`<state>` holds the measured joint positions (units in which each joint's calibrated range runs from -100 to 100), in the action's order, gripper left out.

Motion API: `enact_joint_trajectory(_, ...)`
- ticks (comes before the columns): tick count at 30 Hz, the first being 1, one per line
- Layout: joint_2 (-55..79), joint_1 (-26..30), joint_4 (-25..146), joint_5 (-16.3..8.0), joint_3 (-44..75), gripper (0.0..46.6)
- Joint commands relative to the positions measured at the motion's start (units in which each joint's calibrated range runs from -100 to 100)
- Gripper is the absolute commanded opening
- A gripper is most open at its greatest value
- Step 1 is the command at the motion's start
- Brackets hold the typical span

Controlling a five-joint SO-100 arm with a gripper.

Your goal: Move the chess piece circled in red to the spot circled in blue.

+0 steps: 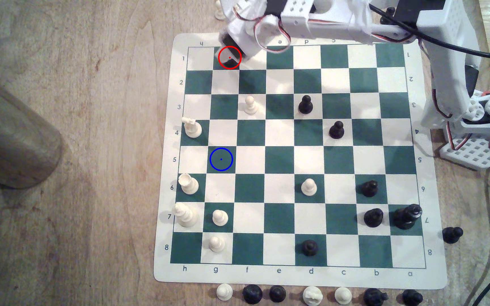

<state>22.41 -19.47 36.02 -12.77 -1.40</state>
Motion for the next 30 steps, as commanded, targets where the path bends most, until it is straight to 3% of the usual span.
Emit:
enact_joint_trajectory(1, -5.94, -0.52, -1.95, -0.34, -0.23, 1.6)
enact_joint_trajectory(10, -8.41, 0.11, -1.95, -0.73, -0.87, 0.3)
enact_joint_trajectory(20, -21.82, 0.11, 1.82, -0.83, -0.96, 0.3)
enact_joint_trajectory(30, -37.78, 9.89, 6.00, -0.63, -7.76, 0.3)
